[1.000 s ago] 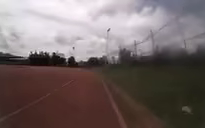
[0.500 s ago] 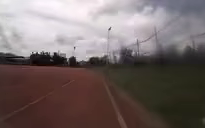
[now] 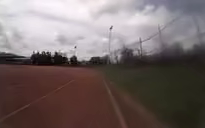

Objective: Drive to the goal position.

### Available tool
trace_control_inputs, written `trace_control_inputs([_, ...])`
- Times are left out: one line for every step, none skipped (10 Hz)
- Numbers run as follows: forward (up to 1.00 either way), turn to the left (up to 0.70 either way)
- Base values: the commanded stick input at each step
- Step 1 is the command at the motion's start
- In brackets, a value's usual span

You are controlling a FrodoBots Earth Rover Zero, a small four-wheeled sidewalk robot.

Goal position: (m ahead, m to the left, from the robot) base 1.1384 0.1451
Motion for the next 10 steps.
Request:
trace_control_inputs([0.7,0.0])
trace_control_inputs([0.7,0.0])
trace_control_inputs([0.7,0.0])
trace_control_inputs([0.7,0.0])
trace_control_inputs([0.7,0.0])
trace_control_inputs([0.7,0.0])
trace_control_inputs([0.7,0.0])
trace_control_inputs([0.7,0.0])
trace_control_inputs([0.65,0.0])
trace_control_inputs([0.61,0.0])
